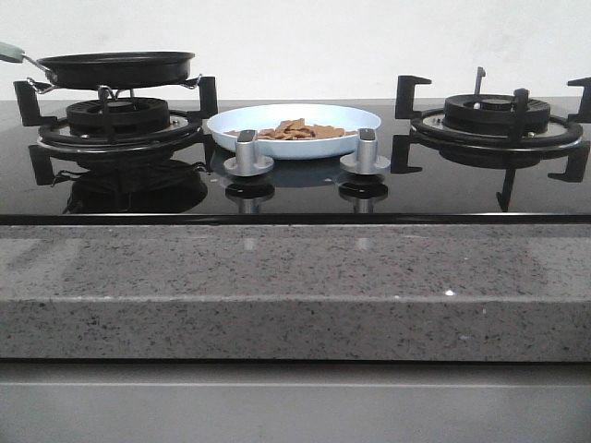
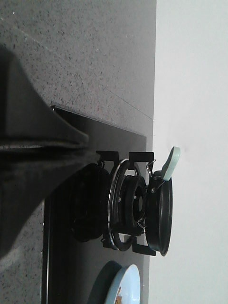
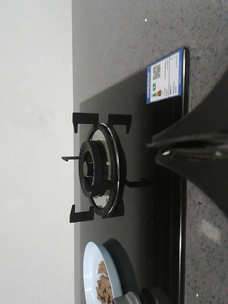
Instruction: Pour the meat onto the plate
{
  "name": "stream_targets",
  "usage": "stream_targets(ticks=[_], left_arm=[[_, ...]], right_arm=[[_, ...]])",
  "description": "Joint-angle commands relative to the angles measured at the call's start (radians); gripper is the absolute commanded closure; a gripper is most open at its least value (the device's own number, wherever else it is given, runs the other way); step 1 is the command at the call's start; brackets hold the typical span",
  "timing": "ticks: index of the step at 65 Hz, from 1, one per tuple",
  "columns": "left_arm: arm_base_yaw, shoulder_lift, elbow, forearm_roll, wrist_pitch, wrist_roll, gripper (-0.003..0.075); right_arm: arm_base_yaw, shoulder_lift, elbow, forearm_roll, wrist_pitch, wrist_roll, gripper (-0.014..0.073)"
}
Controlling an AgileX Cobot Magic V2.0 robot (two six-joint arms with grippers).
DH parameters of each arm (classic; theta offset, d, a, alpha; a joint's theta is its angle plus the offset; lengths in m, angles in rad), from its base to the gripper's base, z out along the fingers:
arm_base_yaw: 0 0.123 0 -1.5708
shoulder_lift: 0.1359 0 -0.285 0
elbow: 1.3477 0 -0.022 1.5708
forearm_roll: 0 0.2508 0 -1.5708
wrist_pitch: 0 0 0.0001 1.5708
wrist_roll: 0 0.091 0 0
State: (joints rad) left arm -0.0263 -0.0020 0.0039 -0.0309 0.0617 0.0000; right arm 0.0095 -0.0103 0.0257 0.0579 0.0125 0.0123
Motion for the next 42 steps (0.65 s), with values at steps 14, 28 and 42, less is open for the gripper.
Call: stream_targets(ticks=[14,28,42], left_arm=[[0.0,-0.016,0.005,-0.009,-0.085,-0.012,0.0741],[0.0,-0.016,0.005,-0.009,-0.085,-0.012,0.0741],[0.0,-0.016,0.005,-0.009,-0.085,-0.012,0.0741]], right_arm=[[-0.007,-0.017,-0.004,-0.015,-0.078,0.008,0.0664],[-0.007,-0.017,-0.004,-0.015,-0.078,0.008,0.0664],[-0.007,-0.017,-0.004,-0.015,-0.078,0.008,0.0664]])
